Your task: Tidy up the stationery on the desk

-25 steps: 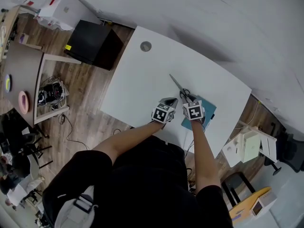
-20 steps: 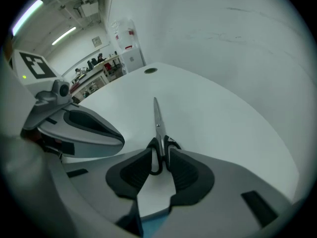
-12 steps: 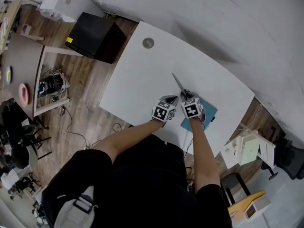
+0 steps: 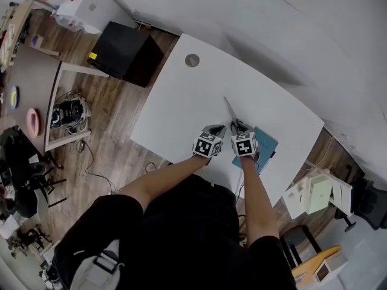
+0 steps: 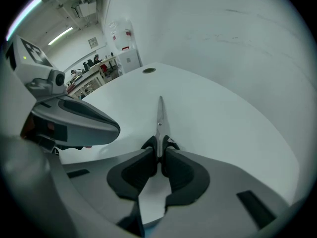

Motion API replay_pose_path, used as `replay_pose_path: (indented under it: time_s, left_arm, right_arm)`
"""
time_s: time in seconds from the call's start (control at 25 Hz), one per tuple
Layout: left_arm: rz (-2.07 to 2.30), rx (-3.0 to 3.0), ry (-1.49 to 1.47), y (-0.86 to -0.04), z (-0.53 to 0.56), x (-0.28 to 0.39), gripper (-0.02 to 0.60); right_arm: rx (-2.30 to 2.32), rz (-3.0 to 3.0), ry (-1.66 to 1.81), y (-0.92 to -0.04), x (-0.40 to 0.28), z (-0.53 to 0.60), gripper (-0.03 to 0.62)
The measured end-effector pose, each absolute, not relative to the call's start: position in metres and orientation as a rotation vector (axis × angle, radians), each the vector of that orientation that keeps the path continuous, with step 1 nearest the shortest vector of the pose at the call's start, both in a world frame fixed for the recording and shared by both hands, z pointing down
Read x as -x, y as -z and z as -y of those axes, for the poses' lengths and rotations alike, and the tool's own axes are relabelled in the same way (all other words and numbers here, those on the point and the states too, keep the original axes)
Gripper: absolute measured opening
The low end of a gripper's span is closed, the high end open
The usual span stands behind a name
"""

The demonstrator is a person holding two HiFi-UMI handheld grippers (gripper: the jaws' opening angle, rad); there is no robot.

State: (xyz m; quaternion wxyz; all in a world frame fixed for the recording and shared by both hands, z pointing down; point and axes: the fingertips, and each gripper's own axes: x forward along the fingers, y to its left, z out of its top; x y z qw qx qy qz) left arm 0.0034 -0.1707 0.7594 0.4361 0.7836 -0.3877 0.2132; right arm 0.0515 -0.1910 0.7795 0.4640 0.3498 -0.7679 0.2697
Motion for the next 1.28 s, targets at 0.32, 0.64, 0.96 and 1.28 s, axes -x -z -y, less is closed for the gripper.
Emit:
replay_pose_path:
  time_s: [0.32, 0.64, 0.96, 1.28]
  left_arm:
    - [0.939, -2.036, -0.510, -0.731, 0.156, 0.009, 0.014]
    - [0.754, -2.181, -0.578, -0.713, 0.096, 0.005, 0.014]
    - [0.613, -2.276, -0.665, -0.708, 0.031, -0.026, 0.014]
    - [0.657, -2.305, -0.692, -0.702, -0.029, -0.083, 0.014]
  right_arm:
    - [-1.086, 1.903, -0.764, -0.746, -0.043, 0.159, 0.091]
    - [-1.332, 1.857, -0.872, -0.708, -0.043, 0.096, 0.091]
    - [-1.561, 1.801, -0.959, -0.693, -0.079, 0.027, 0.091]
    - [-1.651, 1.859, -0.981, -0.688, -0.143, -0.029, 0.091]
